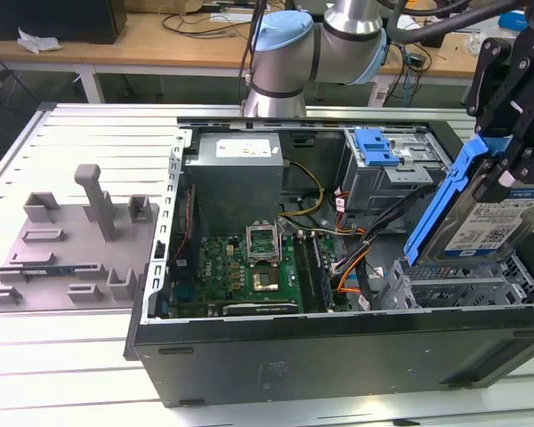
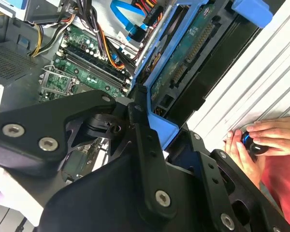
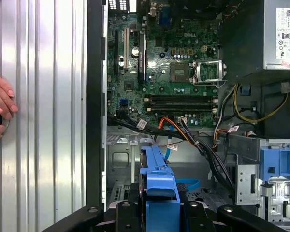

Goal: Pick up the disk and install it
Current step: 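Insert the disk into the insertion slot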

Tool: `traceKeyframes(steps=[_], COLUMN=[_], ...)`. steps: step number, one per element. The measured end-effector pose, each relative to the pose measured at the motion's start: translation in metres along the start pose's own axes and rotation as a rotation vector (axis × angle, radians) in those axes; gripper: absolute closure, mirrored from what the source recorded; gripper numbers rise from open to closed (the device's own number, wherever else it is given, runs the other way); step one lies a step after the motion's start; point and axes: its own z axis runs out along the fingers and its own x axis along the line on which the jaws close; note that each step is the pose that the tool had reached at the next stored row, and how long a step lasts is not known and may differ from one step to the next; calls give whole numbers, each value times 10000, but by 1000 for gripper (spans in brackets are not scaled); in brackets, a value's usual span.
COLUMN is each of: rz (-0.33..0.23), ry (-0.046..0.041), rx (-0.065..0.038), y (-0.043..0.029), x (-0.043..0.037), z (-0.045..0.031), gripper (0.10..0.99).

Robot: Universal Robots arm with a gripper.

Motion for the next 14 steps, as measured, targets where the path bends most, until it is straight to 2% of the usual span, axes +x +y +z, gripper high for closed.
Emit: traceKeyframes(steps=[9, 14], rz=[39, 38], ry=[1, 1], rx=[1, 1], y=[-15, -17], x=[22, 27], z=[117, 263], gripper=[718, 718])
